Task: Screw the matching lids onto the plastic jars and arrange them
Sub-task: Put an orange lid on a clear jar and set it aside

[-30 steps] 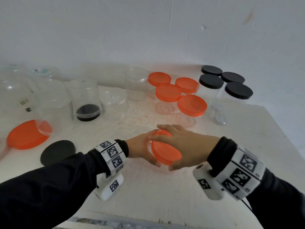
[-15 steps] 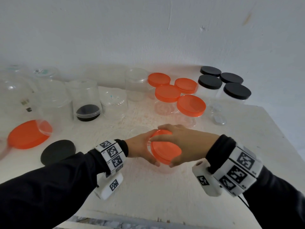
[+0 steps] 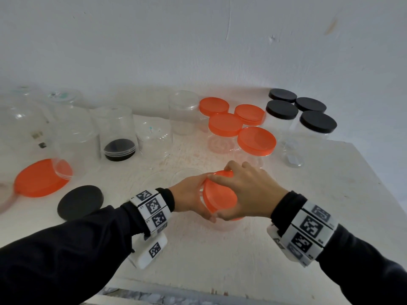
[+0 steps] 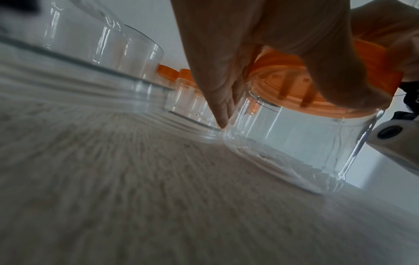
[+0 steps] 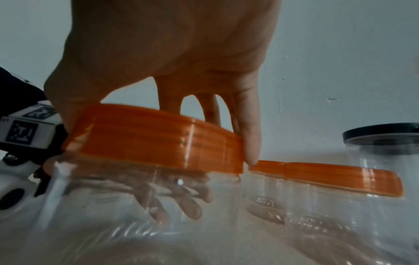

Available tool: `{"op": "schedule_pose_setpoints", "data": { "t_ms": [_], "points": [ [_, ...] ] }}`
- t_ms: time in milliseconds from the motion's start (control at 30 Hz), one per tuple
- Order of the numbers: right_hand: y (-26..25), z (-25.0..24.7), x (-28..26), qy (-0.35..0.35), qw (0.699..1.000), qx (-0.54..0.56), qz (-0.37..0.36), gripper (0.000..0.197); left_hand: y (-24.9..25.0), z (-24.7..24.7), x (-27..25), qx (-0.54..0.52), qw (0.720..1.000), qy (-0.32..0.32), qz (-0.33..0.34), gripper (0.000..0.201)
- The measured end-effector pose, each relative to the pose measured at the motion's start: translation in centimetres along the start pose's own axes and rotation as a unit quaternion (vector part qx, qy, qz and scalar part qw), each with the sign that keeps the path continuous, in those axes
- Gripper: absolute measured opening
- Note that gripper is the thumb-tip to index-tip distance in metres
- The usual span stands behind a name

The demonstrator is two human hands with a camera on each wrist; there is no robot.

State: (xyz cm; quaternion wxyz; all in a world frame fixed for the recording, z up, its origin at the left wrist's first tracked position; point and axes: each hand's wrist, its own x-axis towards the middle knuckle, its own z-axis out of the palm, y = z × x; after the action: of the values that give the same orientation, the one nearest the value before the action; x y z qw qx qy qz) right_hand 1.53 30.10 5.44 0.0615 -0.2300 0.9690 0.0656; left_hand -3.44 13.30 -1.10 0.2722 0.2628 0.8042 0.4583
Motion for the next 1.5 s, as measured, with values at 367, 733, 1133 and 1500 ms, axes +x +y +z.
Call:
{"op": "schedule_pose_setpoints", "data": {
  "t_ms": [367, 733, 1133, 1500],
  "points": [
    [0.6, 0.7, -1.5, 0.014, 0.998, 0.067, 0.001, 0.069, -0.9, 1.2, -0.2, -0.046, 0.999, 0.023, 0.002, 0.109],
    [2.4, 5.2, 0.1, 0.290, 0.956, 0.038, 0.013, 0.048, -0.3, -0.5, 1.9, -0.068, 0.984, 0.165, 0.019, 0.068],
    [3.9, 6.0, 4.1, 0.349, 0.935, 0.055, 0.037, 0.045, -0.1, -1.5, 4.9, -0.024, 0.963, 0.267, 0.017, 0.066],
    [4.5, 6.1, 6.1, 0.343, 0.932, 0.104, 0.060, 0.036, 0.1, -2.5, 6.1, -0.014, 0.962, 0.271, 0.005, 0.065]
  ]
}}
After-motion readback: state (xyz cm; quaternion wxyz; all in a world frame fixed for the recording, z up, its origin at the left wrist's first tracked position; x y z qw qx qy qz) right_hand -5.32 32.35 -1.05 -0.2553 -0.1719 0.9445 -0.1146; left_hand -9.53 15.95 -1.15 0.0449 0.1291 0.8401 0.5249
